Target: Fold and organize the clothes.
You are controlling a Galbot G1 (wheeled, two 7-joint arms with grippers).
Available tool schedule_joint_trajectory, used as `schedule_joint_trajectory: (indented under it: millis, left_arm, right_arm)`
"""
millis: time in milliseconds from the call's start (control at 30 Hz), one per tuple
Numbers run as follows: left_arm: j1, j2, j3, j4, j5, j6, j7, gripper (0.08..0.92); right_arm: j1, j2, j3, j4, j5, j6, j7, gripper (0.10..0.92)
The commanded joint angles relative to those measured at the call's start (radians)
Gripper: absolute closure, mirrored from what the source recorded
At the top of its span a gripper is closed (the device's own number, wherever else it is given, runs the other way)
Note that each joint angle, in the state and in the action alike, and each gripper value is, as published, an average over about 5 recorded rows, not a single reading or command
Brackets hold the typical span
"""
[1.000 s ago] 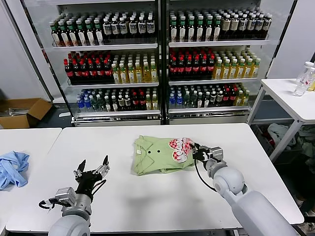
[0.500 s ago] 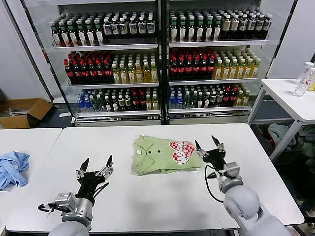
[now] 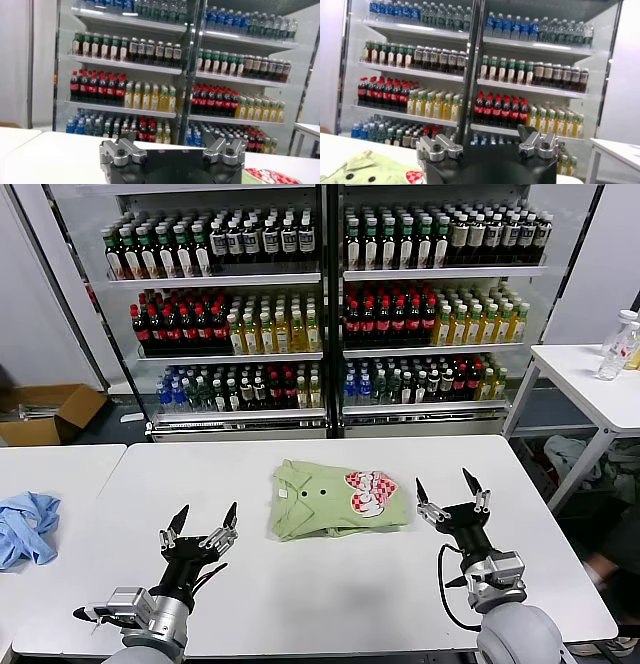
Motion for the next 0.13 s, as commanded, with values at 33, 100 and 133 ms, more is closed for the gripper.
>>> schedule_joint_trajectory:
  millis: [33,100,133]
  left_arm:
    - [0.019,-0.002,0.000,-0.023,0.013,-0.007,0.021,0.177]
    - [0.020,-0.002,0.000,-0.024,0.013,-0.009,0.022,0.177]
    - [0.020,-0.002,0.000,-0.024,0.013,-0.009,0.022,0.177]
  right_arm:
    - [-0.094,0.016,0.054,0.077,-0.032,0.018,0.009,0.203]
    - [-0.096,0.019,0.055,0.080,-0.032,0.016,0.010,0.203]
    - [-0.096,0.020,0.055,0.080,-0.032,0.015,0.011,0.203]
